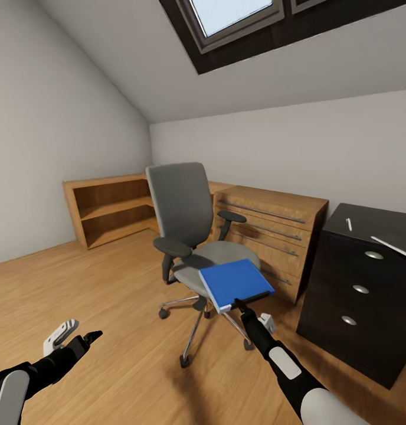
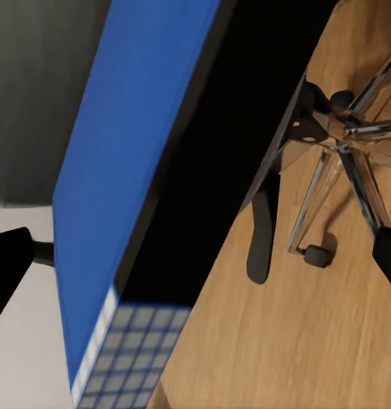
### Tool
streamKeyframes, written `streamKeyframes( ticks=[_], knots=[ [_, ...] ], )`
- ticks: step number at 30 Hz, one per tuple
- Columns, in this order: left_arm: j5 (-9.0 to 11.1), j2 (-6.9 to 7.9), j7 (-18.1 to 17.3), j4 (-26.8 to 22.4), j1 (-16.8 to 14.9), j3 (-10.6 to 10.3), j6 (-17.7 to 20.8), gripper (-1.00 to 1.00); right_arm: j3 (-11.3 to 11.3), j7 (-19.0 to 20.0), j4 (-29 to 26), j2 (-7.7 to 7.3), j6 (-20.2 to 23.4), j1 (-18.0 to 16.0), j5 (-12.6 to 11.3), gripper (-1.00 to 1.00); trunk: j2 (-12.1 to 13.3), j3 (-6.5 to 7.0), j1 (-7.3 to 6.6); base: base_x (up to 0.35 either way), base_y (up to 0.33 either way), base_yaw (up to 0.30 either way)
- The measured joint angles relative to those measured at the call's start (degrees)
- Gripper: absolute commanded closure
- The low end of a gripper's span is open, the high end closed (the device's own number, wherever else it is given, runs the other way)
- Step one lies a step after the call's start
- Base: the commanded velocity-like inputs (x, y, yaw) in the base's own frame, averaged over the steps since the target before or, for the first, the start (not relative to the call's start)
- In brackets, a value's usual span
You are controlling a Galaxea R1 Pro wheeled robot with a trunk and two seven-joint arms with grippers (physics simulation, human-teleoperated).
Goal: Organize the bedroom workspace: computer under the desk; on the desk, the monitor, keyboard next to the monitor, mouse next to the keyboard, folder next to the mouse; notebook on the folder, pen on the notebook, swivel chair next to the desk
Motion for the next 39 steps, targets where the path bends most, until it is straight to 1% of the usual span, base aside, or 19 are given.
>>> streamKeyframes(
  ticks=[12,19,39],
  knots=[
    [0.0,-0.01,0.0,0.0,0.0,-0.1,0.0,-1.00,0.2,0.2,0.0,0.69,-0.1,0.0,0.1,-1.00,0.0,0.00,0.01,0.020,0.000,0.000],
    [0.0,0.01,0.0,0.0,0.0,-0.1,0.0,-1.00,0.4,0.3,-0.1,1.60,-0.1,0.0,0.3,-1.00,0.0,0.00,0.01,0.000,0.000,0.000],
    [0.2,0.01,0.1,0.2,0.0,0.0,0.1,-1.00,0.4,0.3,-0.1,1.73,-0.1,0.0,0.3,-1.00,0.0,0.00,0.01,0.038,0.011,0.000]
  ],
)
